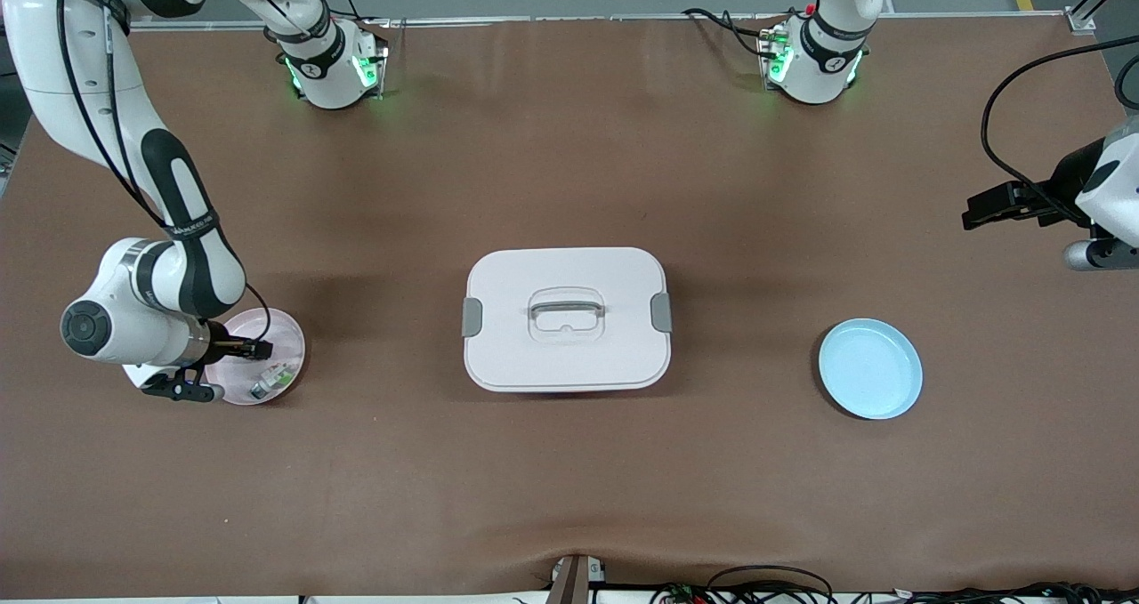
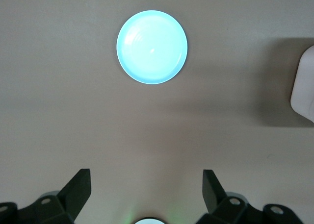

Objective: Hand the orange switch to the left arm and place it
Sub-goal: 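Close the right gripper on the switch and lift it, then carry the switch over the white box while the left gripper approaches, then grasp the switch's orange end with the left gripper above the box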

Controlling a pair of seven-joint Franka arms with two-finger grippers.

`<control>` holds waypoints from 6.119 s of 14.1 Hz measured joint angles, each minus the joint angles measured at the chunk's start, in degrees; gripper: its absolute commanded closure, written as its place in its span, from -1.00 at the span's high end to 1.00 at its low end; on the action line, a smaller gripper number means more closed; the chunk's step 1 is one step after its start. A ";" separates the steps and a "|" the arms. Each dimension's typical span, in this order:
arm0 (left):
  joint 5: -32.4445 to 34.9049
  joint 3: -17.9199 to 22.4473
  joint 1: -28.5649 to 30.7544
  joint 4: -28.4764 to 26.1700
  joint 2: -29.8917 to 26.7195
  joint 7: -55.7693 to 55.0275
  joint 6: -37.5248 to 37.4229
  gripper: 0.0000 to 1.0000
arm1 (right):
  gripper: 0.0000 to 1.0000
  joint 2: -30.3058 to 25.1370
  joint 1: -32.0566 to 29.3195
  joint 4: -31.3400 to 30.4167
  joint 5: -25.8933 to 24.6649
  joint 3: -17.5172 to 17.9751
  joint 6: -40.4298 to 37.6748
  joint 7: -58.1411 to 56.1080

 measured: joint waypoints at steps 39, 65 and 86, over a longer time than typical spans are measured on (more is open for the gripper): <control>-33.11 -8.16 6.87 1.21 4.17 2.64 12.07 1.00 | -1.00 -8.22 26.12 33.46 42.13 0.91 -34.35 97.66; -31.04 -25.05 -9.24 1.08 8.85 -29.92 40.05 1.00 | -1.00 -7.66 34.17 35.02 42.56 0.45 -21.65 106.54; -31.05 -25.06 -18.82 0.82 21.66 -33.30 65.48 1.00 | -1.00 -7.36 32.52 29.54 42.47 -0.63 -21.71 100.13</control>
